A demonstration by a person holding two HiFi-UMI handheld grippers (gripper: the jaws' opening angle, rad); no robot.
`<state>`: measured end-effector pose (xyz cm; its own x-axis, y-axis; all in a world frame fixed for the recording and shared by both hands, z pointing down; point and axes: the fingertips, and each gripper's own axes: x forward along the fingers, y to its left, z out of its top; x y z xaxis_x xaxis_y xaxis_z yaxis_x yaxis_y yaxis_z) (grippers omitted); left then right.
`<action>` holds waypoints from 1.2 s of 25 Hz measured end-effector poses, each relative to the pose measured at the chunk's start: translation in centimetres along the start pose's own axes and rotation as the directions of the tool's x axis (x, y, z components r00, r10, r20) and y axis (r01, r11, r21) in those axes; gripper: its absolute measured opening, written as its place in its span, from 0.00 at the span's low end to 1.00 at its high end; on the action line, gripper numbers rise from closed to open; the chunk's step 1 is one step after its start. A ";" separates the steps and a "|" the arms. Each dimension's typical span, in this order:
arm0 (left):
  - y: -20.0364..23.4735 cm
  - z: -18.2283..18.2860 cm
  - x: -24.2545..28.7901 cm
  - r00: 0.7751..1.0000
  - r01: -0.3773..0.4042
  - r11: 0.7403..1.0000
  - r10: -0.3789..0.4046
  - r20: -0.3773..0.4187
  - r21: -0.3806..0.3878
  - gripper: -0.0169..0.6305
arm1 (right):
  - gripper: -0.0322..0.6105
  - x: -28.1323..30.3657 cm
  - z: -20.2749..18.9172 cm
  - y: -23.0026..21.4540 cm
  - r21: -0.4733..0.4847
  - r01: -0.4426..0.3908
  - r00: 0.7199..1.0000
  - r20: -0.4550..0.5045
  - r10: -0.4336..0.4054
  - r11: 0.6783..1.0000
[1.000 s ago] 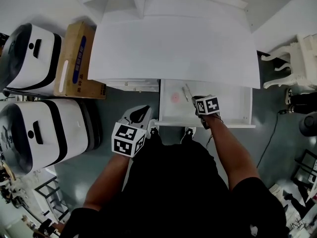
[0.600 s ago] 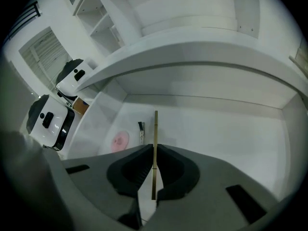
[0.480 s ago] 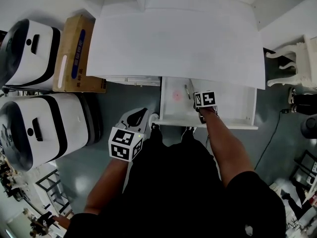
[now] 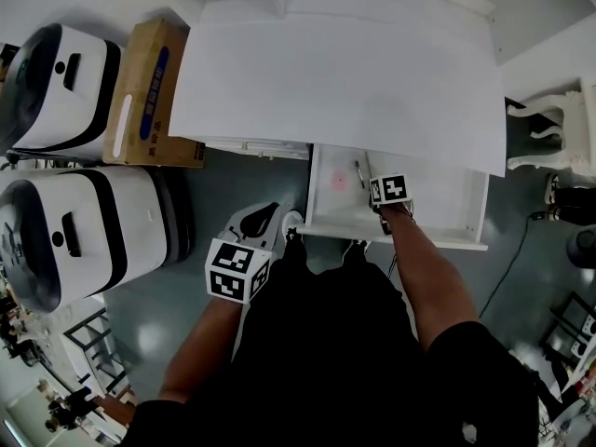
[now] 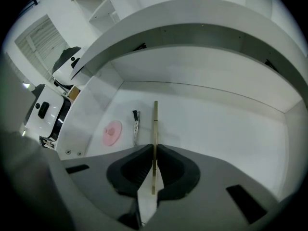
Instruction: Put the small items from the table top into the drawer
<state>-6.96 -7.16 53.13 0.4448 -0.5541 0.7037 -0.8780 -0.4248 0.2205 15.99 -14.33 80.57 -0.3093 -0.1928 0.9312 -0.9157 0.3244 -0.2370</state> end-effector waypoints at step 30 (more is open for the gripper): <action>0.6 3.3 0.3 0.950 0.299 0.926 -0.312 0.022 0.230 0.04 | 0.13 -22.5 4.3 9.3 0.209 -0.103 0.809 0.587 -0.040 0.973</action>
<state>-6.78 -9.96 51.23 0.7006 -0.4096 0.5843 -0.6396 -0.7236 0.2597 13.33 -11.00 56.18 -0.3636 -0.7124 0.6002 -0.9123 0.1420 -0.3842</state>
